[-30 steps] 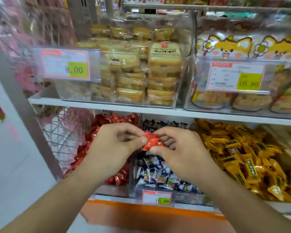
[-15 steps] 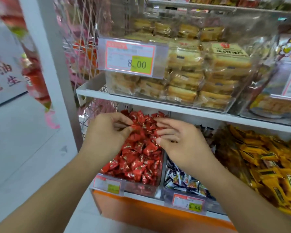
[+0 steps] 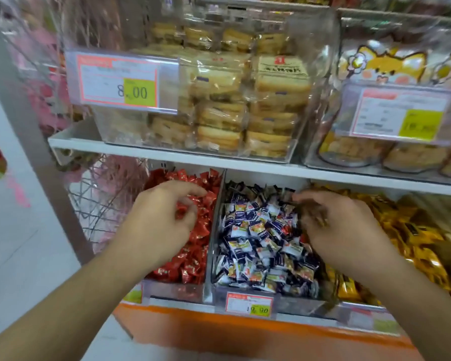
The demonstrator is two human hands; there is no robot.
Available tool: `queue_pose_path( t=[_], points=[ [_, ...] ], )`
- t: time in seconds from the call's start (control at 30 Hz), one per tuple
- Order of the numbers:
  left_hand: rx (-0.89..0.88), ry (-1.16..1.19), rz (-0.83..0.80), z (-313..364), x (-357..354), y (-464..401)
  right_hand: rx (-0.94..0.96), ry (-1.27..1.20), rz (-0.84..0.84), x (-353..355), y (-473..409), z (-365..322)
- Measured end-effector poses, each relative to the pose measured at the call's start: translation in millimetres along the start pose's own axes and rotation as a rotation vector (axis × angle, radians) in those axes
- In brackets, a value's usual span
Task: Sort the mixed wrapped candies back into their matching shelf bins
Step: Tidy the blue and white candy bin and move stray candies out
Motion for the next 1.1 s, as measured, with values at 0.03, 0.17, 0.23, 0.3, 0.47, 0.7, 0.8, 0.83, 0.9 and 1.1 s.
queue_pose_path(
  t=[0.03, 0.17, 0.23, 0.3, 0.47, 0.7, 0.8, 0.83, 0.9, 1.1],
  points=[
    [-0.045, -0.012, -0.014, 9.0, -6.4, 0.6, -0.025, 0.031, -0.008, 4.4, 1.0, 10.0],
    [-0.189, -0.034, -0.135, 44.0, -45.7, -1.9, -0.139, 0.052, -0.1, 11.0, 6.2, 40.6],
    [-0.214, -0.055, -0.227, 59.0, -71.1, -8.9, -0.145, 0.009, -0.127, 10.1, 7.4, 47.9],
    [-0.223, -0.079, -0.299, 71.7, -98.0, -21.4, -0.129, -0.019, -0.143, 9.9, 8.9, 50.9],
    [-0.219, -0.302, -0.485, 79.2, -150.6, -57.1, -0.101, -0.057, -0.151, 9.0, 8.2, 58.8],
    [-0.267, -0.492, -0.583, 64.7, -149.8, -67.1, -0.099, -0.116, -0.154, 4.5, 5.0, 68.1],
    [-0.284, -0.505, -0.566, 57.1, -135.5, -65.0, -0.088, -0.123, -0.146, 4.2, 5.4, 70.0],
    [-0.277, -0.512, -0.567, 54.6, -131.4, -64.7, -0.085, -0.123, -0.145, 4.1, 5.5, 70.1],
    [-0.258, -0.519, -0.573, 52.7, -125.3, -64.5, -0.082, -0.113, -0.139, 4.1, 5.5, 69.9],
    [-0.277, -0.493, -0.465, 61.3, -137.6, -70.0, -0.07, -0.074, -0.117, 2.9, 6.6, 66.8]
  ],
)
Point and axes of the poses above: each hand's wrist, its own y-axis away from the middle knuckle, its own x-axis out of the back of the hand, z = x × y, the point moved 2 cm from there along -y, towards the middle knuckle, and after that the axes turned 3 degrees about y, right-handed, at the moved point
